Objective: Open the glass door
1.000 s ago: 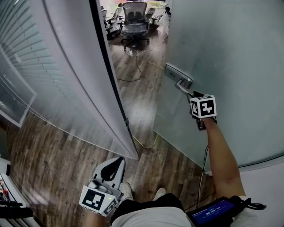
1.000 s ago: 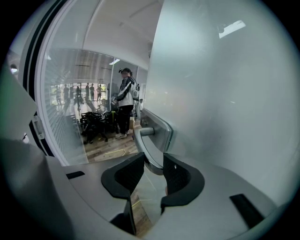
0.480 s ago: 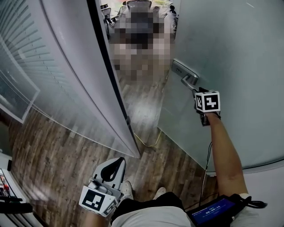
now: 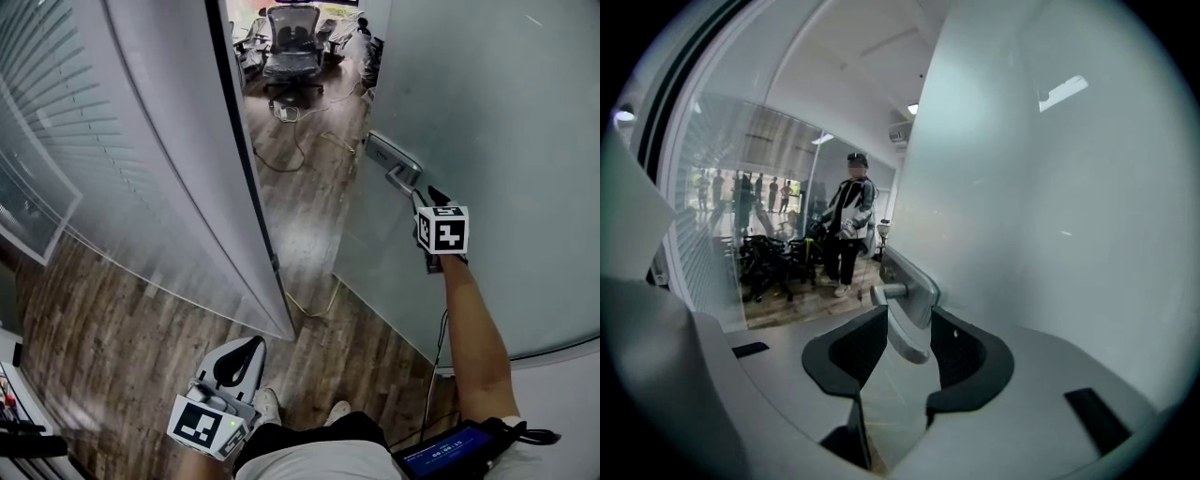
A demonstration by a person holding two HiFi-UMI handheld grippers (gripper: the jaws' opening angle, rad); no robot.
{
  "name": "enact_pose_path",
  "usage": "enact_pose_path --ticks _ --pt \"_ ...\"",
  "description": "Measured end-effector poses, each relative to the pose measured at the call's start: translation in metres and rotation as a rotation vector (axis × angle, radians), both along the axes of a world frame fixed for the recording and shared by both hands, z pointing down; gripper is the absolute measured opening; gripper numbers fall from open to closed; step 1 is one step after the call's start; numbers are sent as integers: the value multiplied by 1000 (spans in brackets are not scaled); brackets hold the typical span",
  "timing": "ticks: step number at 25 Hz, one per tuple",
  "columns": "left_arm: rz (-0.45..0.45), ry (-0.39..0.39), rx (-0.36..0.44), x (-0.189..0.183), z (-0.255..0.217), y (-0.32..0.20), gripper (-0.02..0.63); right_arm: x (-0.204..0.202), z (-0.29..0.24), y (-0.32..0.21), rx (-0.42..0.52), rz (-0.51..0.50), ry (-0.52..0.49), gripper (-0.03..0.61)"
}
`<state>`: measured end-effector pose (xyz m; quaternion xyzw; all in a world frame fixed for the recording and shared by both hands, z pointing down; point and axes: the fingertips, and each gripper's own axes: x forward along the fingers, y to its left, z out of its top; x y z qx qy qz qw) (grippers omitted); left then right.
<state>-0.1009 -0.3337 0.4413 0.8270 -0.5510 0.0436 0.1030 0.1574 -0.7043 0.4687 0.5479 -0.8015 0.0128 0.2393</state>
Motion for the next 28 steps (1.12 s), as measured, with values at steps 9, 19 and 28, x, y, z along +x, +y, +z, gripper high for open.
enact_pose_path --ticks 9,19,28 --pt "119 19 37 -10 -2 -2 -2 -33 -105 98 297 -38 -53 132" --pt "268 12 113 -40 -9 28 -2 -59 -195 258 525 5 -153 127" --pt "304 31 134 -56 -36 47 -2 -92 -236 368 578 -26 -258 15"
